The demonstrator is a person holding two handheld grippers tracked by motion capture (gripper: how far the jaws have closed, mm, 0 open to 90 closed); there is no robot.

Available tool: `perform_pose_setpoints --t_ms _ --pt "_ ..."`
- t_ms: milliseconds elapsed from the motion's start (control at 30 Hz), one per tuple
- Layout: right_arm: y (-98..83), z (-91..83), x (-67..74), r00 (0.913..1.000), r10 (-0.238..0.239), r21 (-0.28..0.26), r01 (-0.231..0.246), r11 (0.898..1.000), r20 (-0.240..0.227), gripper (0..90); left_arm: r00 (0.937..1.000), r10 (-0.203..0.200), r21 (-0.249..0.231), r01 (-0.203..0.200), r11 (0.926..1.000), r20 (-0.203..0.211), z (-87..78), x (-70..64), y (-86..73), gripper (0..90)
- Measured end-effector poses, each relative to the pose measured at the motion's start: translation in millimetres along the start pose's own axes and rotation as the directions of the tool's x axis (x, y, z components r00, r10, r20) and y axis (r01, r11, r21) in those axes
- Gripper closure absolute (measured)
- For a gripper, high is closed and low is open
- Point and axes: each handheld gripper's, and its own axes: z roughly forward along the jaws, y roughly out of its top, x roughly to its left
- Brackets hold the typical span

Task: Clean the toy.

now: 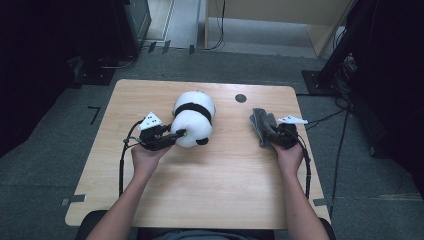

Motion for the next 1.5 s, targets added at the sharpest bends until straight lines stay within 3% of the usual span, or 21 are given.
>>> perform_pose_setpoints --t_ms 167,367,567,667,767,1033,1500 --pt "-1.3 4.4 2.0 1.0000 0.002 0.030 -0.002 1.000 0.005 75.2 1.0000 0.000 -0.006 -0.001 1.0000 -0.002 -0.7 -1.3 0.1 57.4" --pt "5.7 -1.5 8.9 0.9988 0.029 -0.009 -0.029 1.000 -0.040 77.0 0.9995 -0.027 -0.013 0.028 0.9995 0.019 -0.7 -1.7 3.0 58.3" --pt "23.5 -9.5 26.4 0.9942 0.012 -0.065 -0.019 0.998 -0.107 77.0 1.0000 -0.003 -0.008 0.003 1.0000 -0.009 1.1 -6.6 8.2 58.3" --pt "30.9 -14.3 34.8 0.9838 0.024 -0.078 -0.038 0.996 -0.178 77.0 0.9998 -0.015 -0.022 0.015 0.9997 -0.014 1.3 -6.8 11.0 58.3" --pt "36.8 -18.1 45.4 0.9770 0.001 -0.085 -0.020 0.996 -0.213 77.0 0.9996 0.007 -0.021 -0.008 0.9997 -0.027 2.3 -10.6 10.3 58.3" --pt "44.9 -28.5 75.0 0.9595 -0.068 -0.108 0.039 0.993 -0.273 77.0 0.9995 0.002 -0.009 -0.002 1.0000 -0.033 6.4 -11.7 2.7 58.0" --pt "65.4 -50.2 139.1 0.9006 -0.198 -0.202 0.127 0.971 -0.387 76.9 0.9973 0.060 -0.040 -0.062 0.9973 -0.041 11.5 -30.7 3.4 58.0"
